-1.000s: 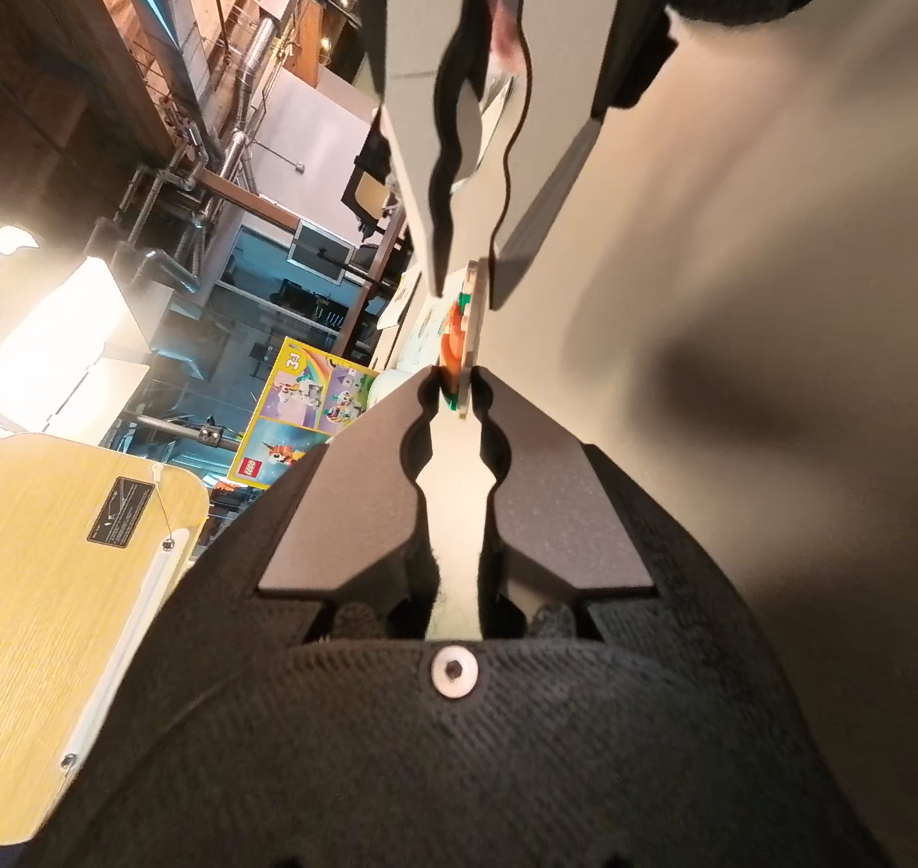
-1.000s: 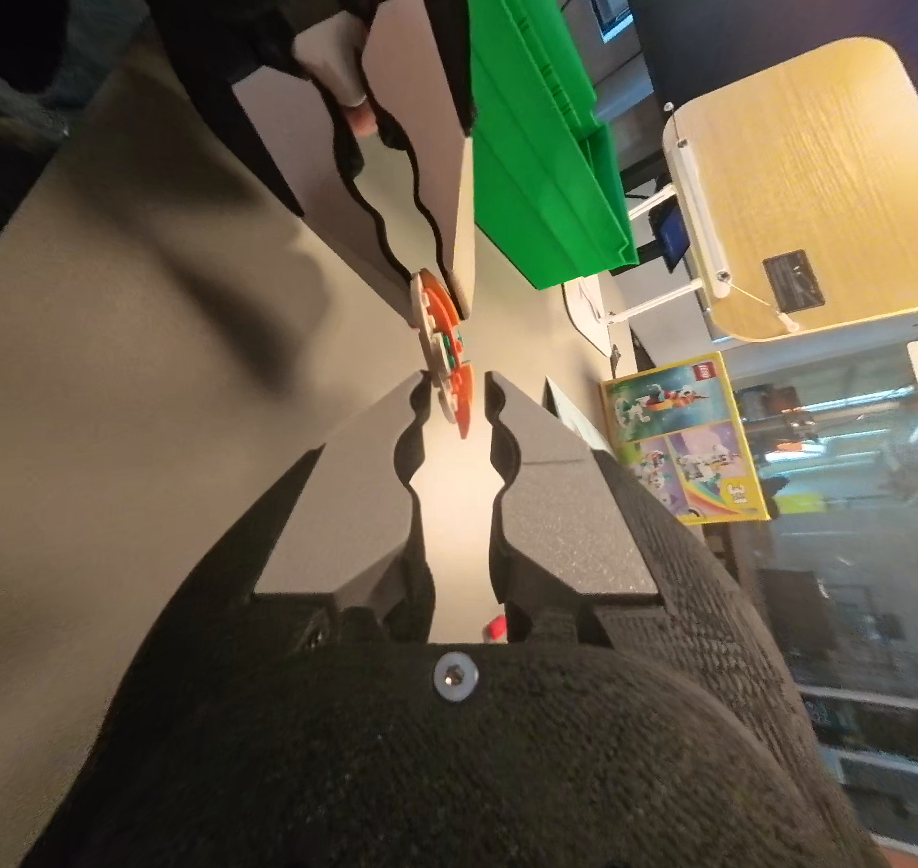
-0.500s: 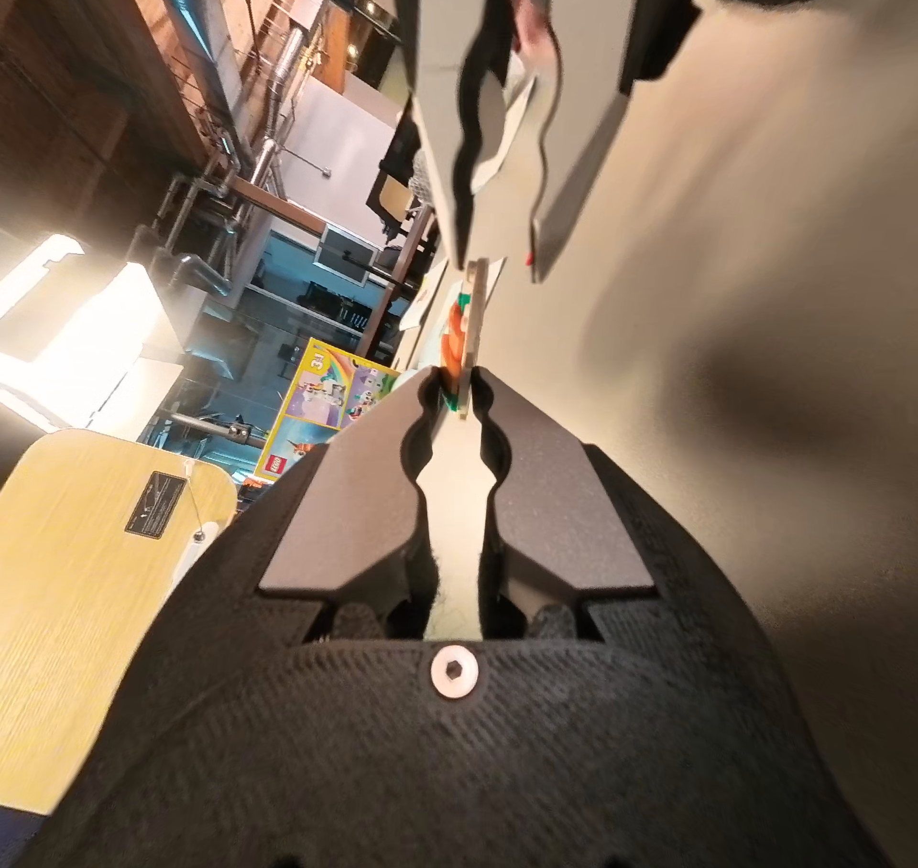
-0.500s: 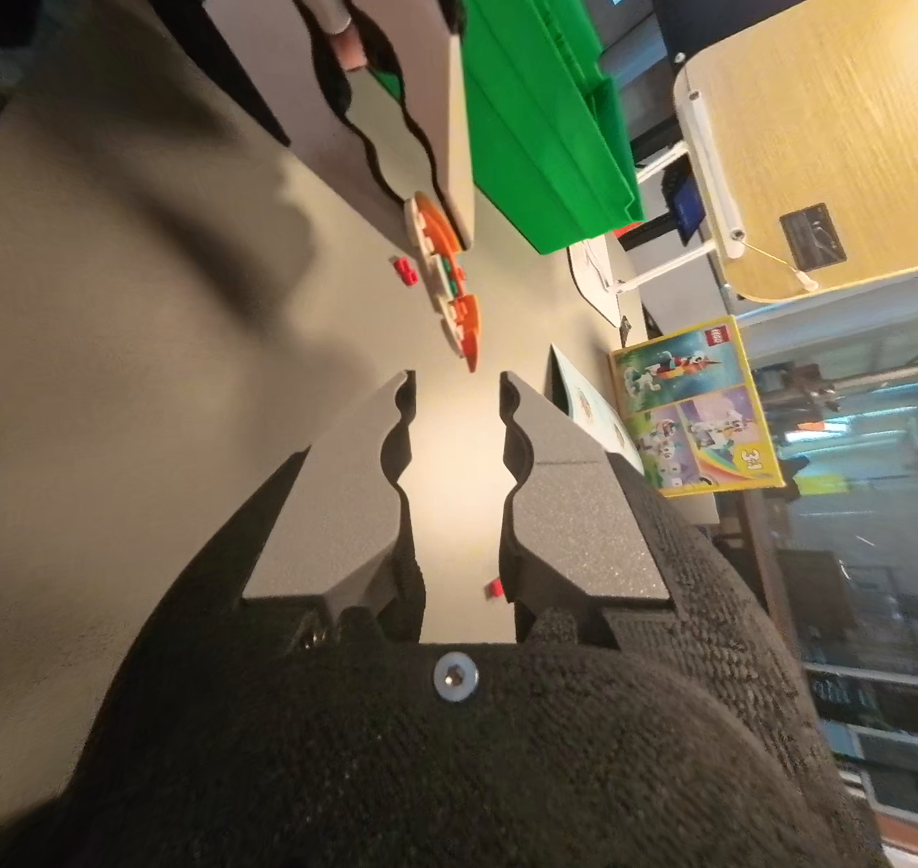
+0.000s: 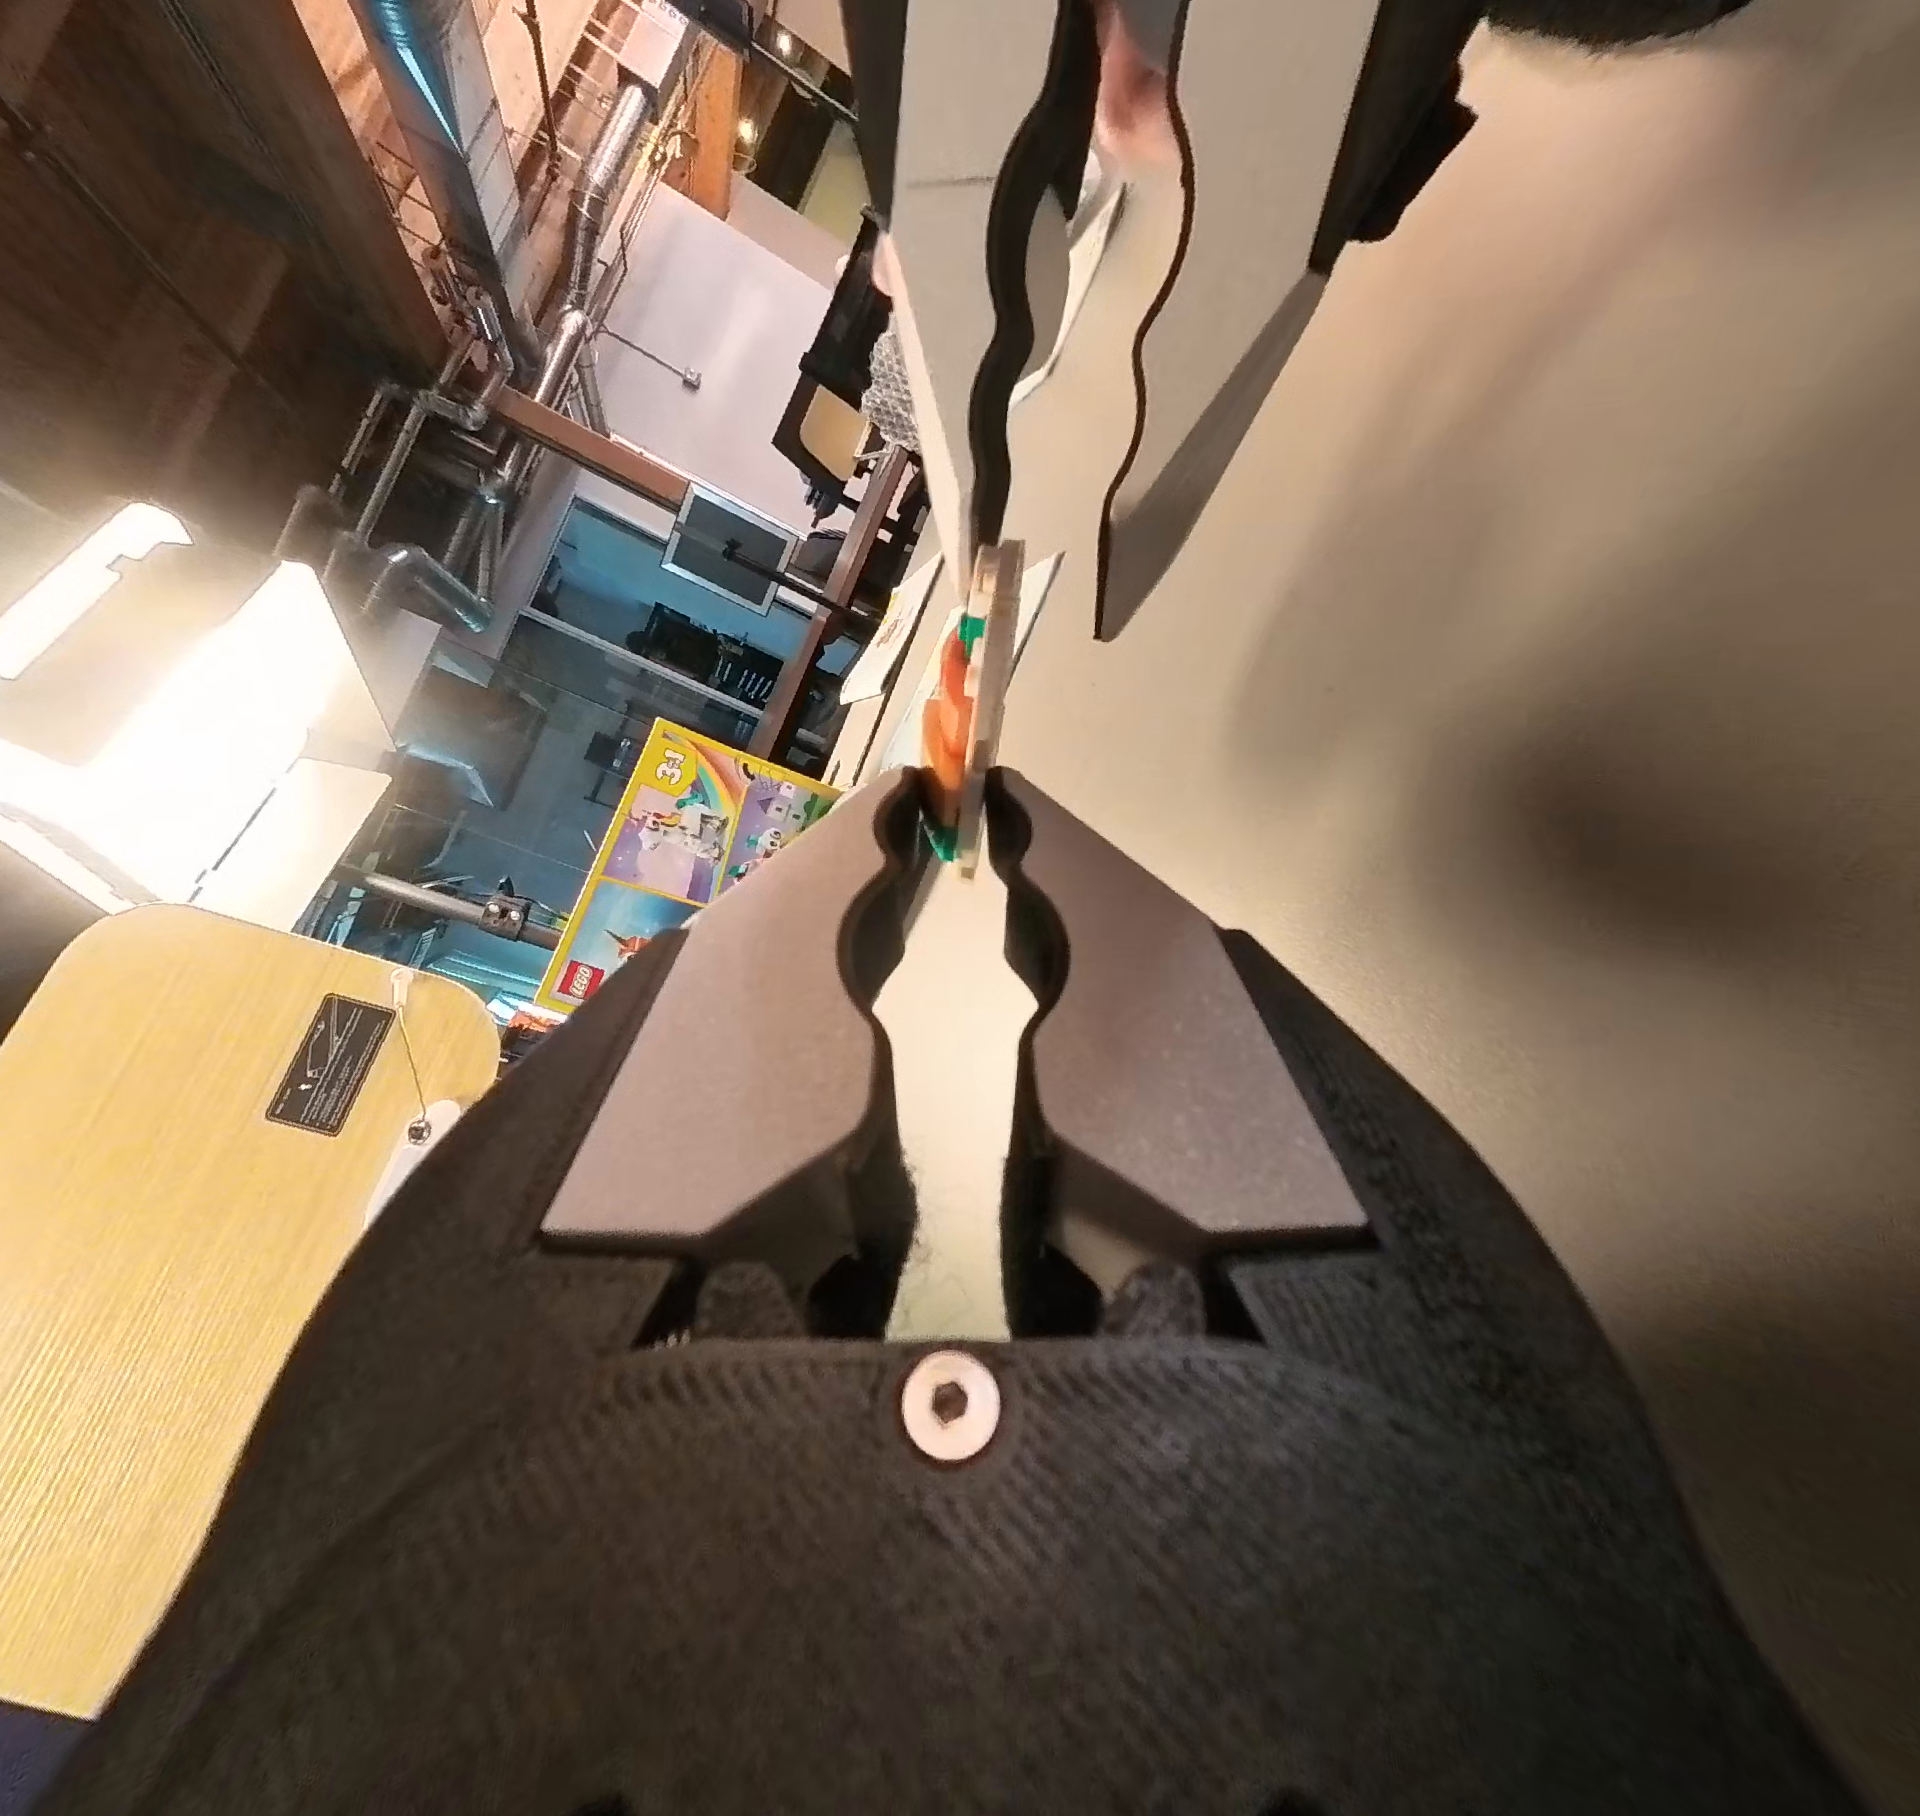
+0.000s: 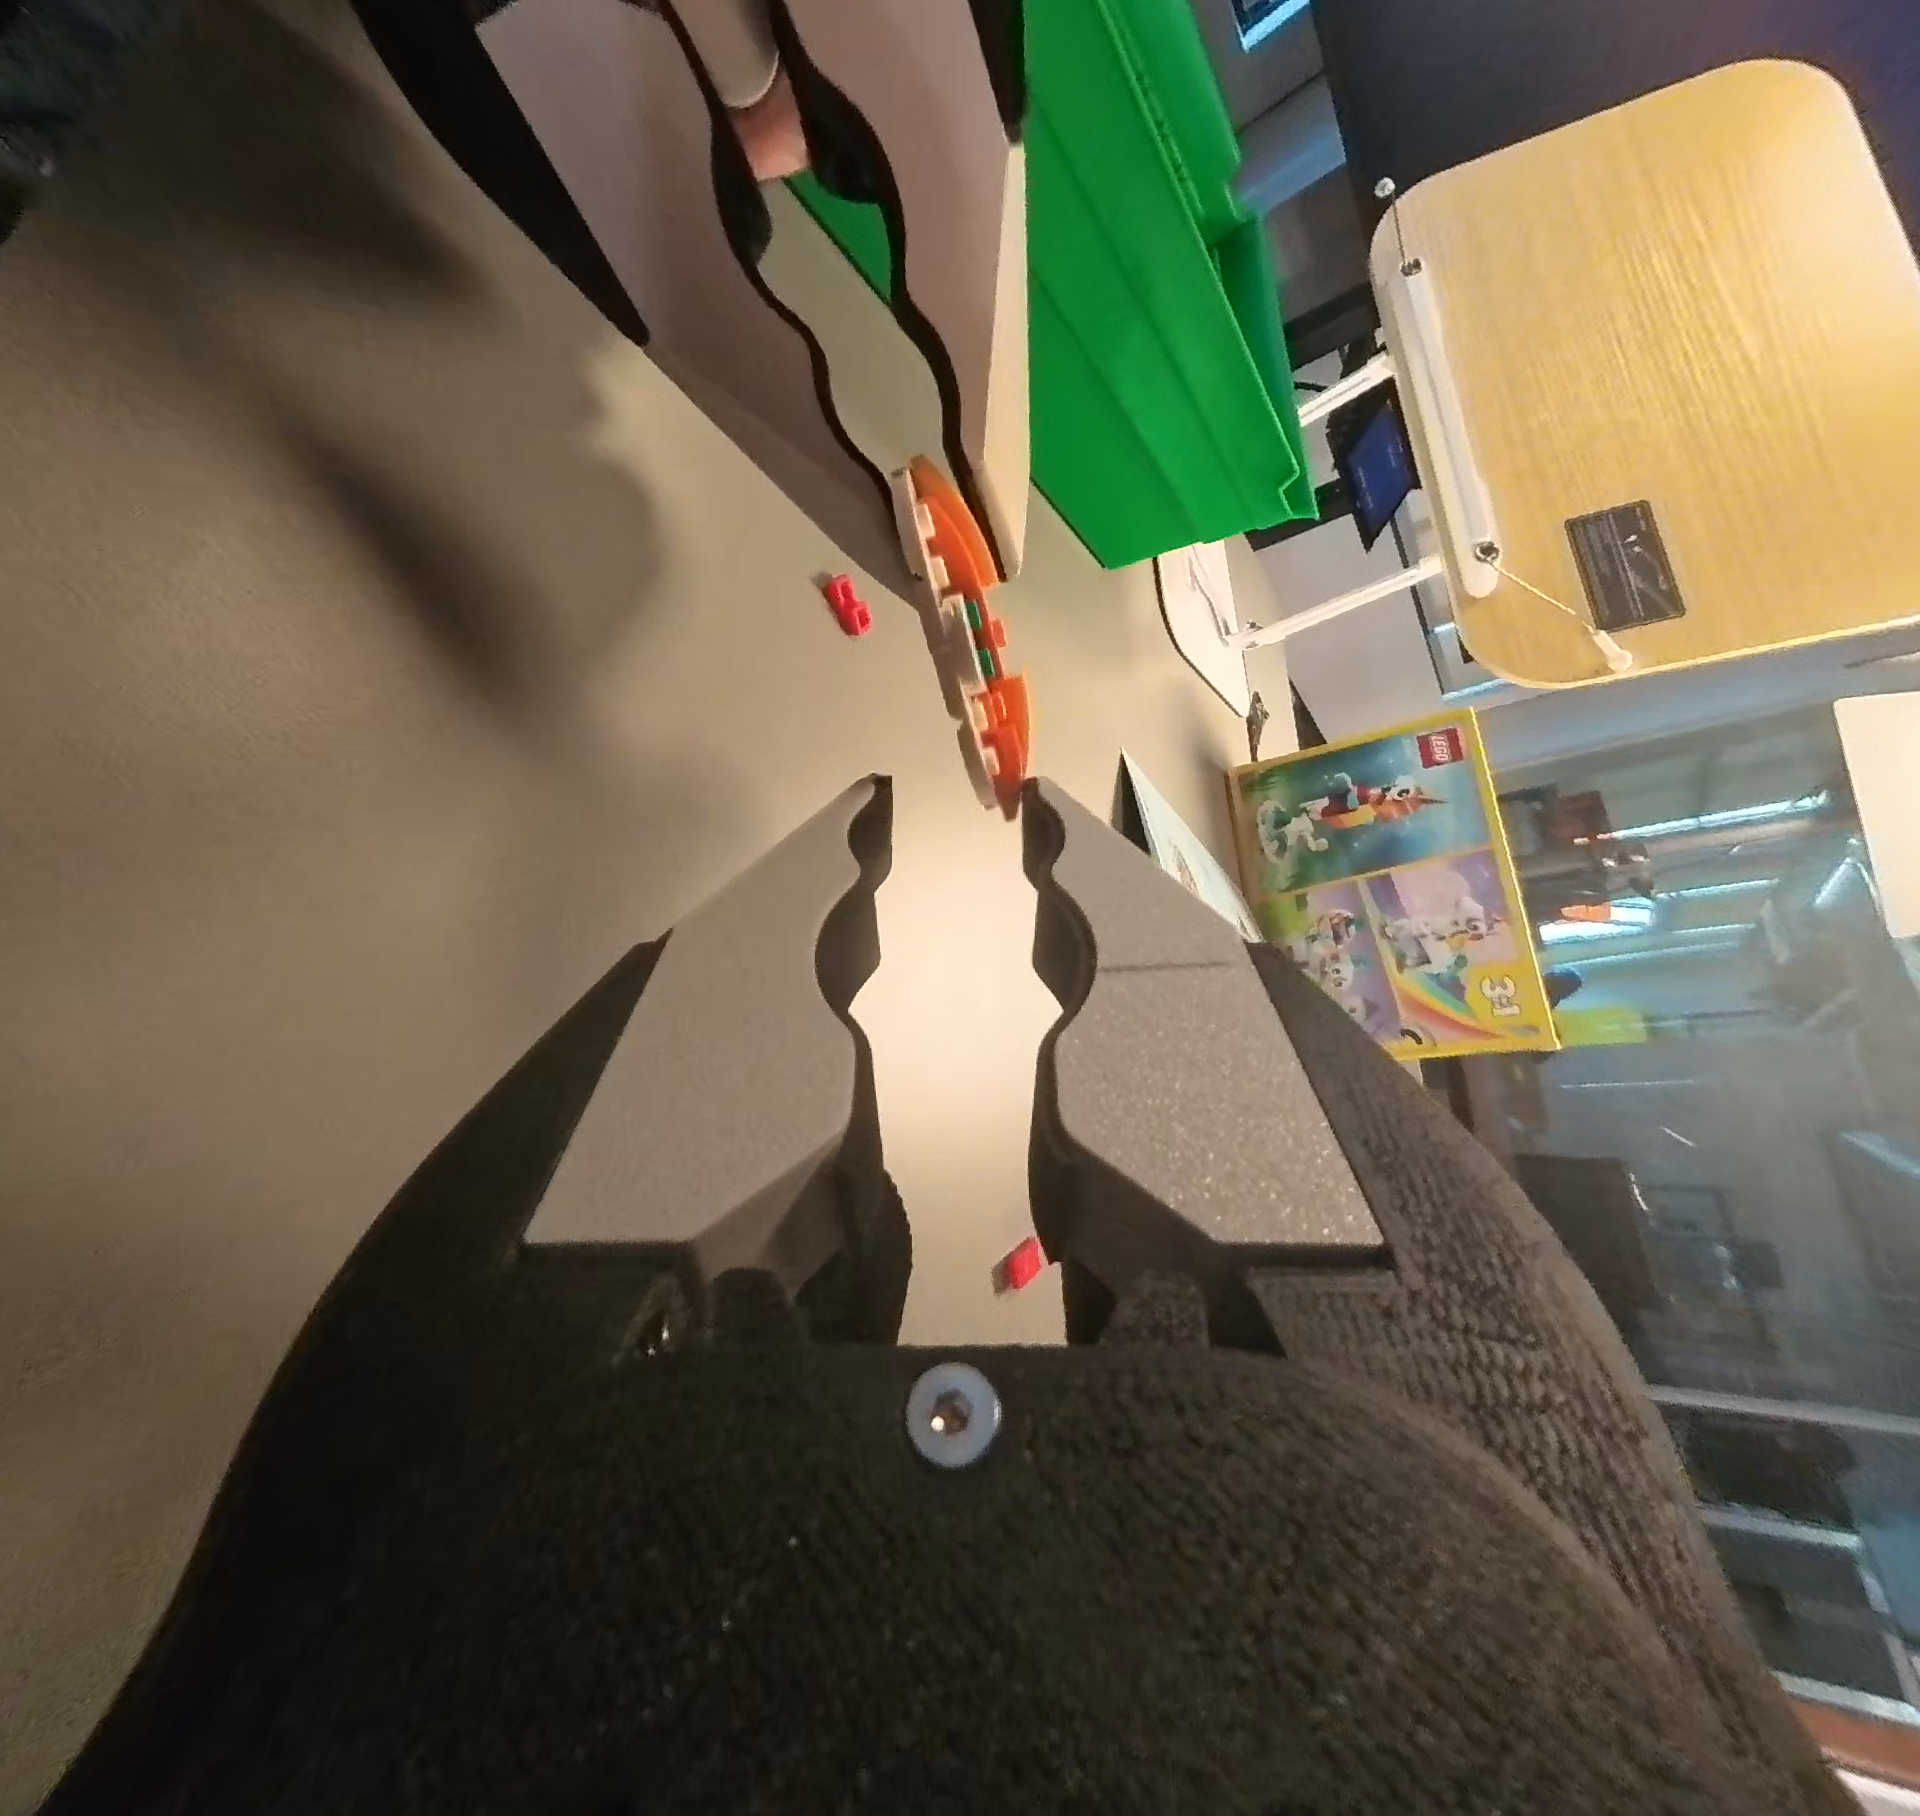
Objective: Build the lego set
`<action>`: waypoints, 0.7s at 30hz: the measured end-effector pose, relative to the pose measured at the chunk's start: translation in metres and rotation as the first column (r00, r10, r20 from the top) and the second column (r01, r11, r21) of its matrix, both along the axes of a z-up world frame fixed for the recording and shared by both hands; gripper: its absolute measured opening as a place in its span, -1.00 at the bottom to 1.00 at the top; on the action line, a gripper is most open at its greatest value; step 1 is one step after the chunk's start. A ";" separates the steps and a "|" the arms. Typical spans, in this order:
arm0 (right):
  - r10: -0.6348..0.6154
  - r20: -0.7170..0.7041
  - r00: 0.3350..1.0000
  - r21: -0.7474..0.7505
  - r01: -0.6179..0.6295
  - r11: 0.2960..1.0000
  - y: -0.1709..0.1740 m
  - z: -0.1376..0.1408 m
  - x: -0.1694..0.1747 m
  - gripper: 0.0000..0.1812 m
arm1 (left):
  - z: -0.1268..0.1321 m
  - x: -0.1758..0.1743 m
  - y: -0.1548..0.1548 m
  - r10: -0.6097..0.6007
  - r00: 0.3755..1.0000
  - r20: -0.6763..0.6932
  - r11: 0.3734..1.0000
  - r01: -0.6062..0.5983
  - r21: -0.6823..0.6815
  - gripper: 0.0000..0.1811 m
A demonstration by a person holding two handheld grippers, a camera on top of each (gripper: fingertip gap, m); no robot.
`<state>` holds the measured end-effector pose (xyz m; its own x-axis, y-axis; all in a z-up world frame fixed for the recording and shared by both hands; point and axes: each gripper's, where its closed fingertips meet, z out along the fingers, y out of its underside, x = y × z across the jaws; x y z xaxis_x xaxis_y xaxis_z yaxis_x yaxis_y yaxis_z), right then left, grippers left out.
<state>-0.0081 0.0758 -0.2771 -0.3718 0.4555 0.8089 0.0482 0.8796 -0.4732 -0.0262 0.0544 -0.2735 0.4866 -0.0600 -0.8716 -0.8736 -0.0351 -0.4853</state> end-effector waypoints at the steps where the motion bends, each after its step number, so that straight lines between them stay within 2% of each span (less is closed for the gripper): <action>1: 0.002 0.000 1.000 0.000 -0.002 1.000 -0.001 0.000 0.000 -0.74 | 0.000 0.000 0.000 -0.002 1.000 0.001 1.000 0.002 0.000 -0.87; 8: 0.028 0.012 1.000 0.006 -0.028 1.000 -0.005 0.001 0.003 -0.64 | 0.002 0.000 -0.001 0.002 1.000 -0.007 1.000 -0.002 0.014 -0.87; 10: 0.068 0.030 0.997 -0.048 -0.066 0.997 -0.006 0.003 0.007 -0.56 | 0.003 0.001 -0.001 -0.004 1.000 -0.010 1.000 0.004 0.023 -0.87; 12: 0.120 0.048 0.992 -0.174 -0.110 0.979 -0.006 0.011 0.014 -0.50 | 0.006 0.005 -0.003 -0.029 0.999 -0.015 0.999 0.029 0.036 -0.87; 14: 0.172 0.075 0.982 -0.369 -0.133 0.920 -0.006 0.025 0.021 -0.52 | 0.007 0.009 -0.005 -0.052 0.998 -0.031 0.997 0.053 0.050 -0.87; 16: 0.194 0.118 0.974 -0.556 -0.097 0.825 0.000 0.038 0.024 -0.68 | 0.009 0.012 -0.006 -0.066 0.997 -0.049 0.996 0.069 0.065 -0.87; 19: 0.250 0.176 0.952 -0.729 -0.045 0.683 0.000 0.047 0.027 -0.74 | 0.012 0.016 -0.008 -0.088 0.994 -0.059 0.992 0.092 0.083 -0.87; 20: 0.263 0.189 0.946 -0.732 -0.043 0.680 -0.001 0.046 0.028 -0.74 | 0.013 0.017 -0.009 -0.094 0.994 -0.058 0.991 0.099 0.088 -0.87; 21: 0.253 0.183 0.950 -0.695 -0.056 0.716 0.000 0.043 0.028 -0.74 | 0.013 0.018 -0.009 -0.102 0.993 -0.054 0.991 0.107 0.086 -0.87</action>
<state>0.0201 0.0754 -0.2345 -0.6273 0.7584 0.1771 0.1417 0.3347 -0.9316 -0.0085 0.0455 -0.2606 0.4378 -0.0294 -0.8986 -0.8933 0.0988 -0.4384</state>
